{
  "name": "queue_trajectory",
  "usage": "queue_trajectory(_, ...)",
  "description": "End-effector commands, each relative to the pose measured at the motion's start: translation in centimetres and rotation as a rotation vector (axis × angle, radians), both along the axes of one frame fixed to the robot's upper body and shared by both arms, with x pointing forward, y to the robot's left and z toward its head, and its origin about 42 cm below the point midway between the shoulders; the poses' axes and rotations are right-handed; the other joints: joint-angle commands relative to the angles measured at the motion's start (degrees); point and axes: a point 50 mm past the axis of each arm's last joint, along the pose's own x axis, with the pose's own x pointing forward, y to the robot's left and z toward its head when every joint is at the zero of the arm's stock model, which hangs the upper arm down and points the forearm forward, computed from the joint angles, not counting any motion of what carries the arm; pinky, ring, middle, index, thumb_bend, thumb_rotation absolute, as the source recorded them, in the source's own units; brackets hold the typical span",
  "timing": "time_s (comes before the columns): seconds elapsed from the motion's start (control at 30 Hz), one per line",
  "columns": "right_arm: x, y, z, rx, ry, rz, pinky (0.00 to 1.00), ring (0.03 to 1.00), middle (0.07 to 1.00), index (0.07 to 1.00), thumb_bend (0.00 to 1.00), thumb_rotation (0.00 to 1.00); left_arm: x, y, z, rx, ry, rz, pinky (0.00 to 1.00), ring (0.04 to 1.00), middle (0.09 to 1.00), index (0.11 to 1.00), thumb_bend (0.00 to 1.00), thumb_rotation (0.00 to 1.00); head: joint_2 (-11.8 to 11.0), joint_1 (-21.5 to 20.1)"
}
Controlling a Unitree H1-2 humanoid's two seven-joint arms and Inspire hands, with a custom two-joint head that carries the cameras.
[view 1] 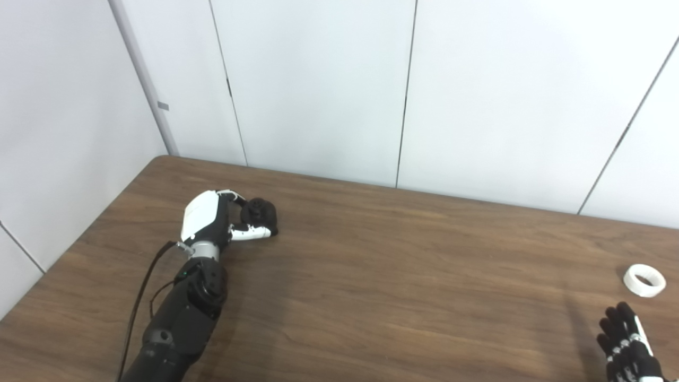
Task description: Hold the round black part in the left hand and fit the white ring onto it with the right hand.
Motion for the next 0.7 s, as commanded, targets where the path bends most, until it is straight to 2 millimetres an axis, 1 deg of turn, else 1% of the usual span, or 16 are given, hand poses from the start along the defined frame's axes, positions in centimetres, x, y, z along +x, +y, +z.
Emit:
queue_trajectory(0.0, -2.7, -0.5, -1.6, -0.008, 0.071, -0.017, 1.00, 0.995, 0.993, 0.999, 0.58, 0.99, 1.7, 0.2, 3.1, 0.003, -0.140, 0.004, 1.00, 0.918, 0.811, 0.488, 0.52, 0.05, 0.0, 0.1)
queue_trajectory(0.07, -2.7, -0.5, -1.6, -0.006, 0.076, -0.022, 1.00, 0.994, 0.992, 1.000, 0.58, 0.99, 1.9, 0.0, 3.1, -0.003, -0.148, 0.004, 1.00, 0.909, 0.800, 0.487, 0.52, 0.04, 0.0, -0.1)
queue_trajectory(0.2, -2.7, -0.5, -1.8, 0.001, 0.082, -0.024, 1.00, 1.000, 0.997, 1.000, 0.62, 0.98, 2.0, -0.2, 3.1, -0.011, -0.157, -0.007, 1.00, 0.903, 0.795, 0.486, 0.52, 0.04, 0.2, -0.4)
queue_trajectory(0.4, -2.6, -0.3, -1.9, 0.006, 0.083, -0.016, 1.00, 1.000, 0.997, 1.000, 0.64, 0.97, 1.9, -0.2, 3.4, 0.005, -0.155, -0.026, 1.00, 0.900, 0.794, 0.486, 0.52, 0.04, 0.6, -1.1)
queue_trajectory(0.53, -2.4, 0.0, -1.9, 0.008, 0.071, -0.006, 1.00, 0.990, 0.982, 0.993, 0.61, 0.96, 1.4, -0.4, 3.8, 0.028, -0.152, -0.062, 1.00, 0.905, 0.800, 0.486, 0.52, 0.04, 0.8, -1.8)
queue_trajectory(0.67, -2.2, 0.3, -1.9, -0.002, 0.067, -0.001, 1.00, 0.983, 0.980, 0.992, 0.61, 0.96, 0.3, -1.3, 4.6, 0.062, -0.161, -0.117, 1.00, 0.921, 0.799, 0.486, 0.52, 0.04, 1.2, -2.9)
